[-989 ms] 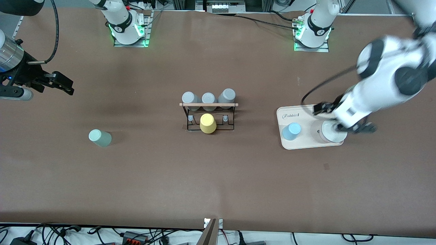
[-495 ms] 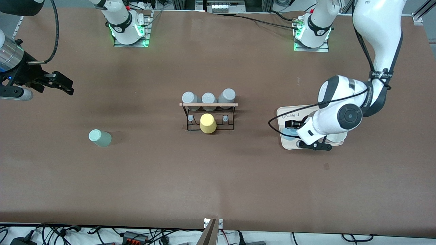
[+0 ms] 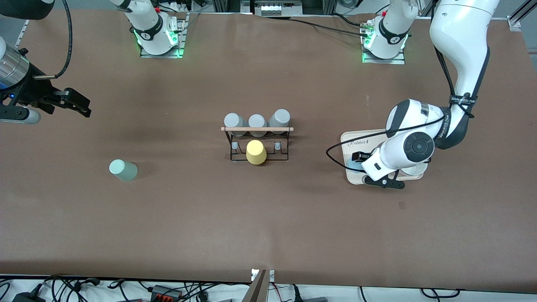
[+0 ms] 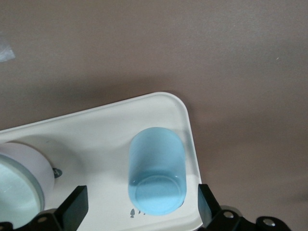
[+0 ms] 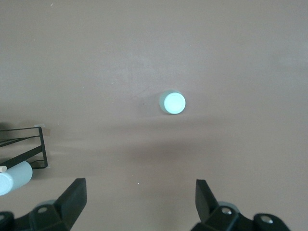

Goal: Hang scattered cups on rack with three cups
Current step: 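Lower the left gripper over the light blue cup on the tray, then close the left gripper on the light blue cup and lift it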

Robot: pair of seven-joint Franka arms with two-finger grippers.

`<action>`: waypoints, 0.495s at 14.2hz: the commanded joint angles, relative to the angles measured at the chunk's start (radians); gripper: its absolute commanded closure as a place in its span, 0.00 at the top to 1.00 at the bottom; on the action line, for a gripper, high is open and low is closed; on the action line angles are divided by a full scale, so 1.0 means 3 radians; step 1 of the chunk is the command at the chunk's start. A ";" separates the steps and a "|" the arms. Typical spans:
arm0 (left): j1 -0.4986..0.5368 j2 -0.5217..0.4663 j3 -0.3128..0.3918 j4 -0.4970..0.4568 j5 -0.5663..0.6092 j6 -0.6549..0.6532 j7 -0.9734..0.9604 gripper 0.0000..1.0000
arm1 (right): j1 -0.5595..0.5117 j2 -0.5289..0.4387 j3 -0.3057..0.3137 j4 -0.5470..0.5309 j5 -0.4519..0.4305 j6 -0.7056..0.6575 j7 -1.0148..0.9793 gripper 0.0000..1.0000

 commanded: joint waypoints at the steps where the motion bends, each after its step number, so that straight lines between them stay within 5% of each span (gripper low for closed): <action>1: -0.0019 0.0111 -0.0008 -0.0019 0.0068 0.0105 -0.0004 1.00 | 0.0007 0.0011 0.0001 0.0042 -0.0026 -0.0009 0.0064 1.00; 7: -0.0024 0.0116 -0.0008 -0.0223 0.0063 0.0329 -0.0009 1.00 | 0.0007 0.0011 0.0001 0.0042 -0.0026 -0.0009 0.0070 1.00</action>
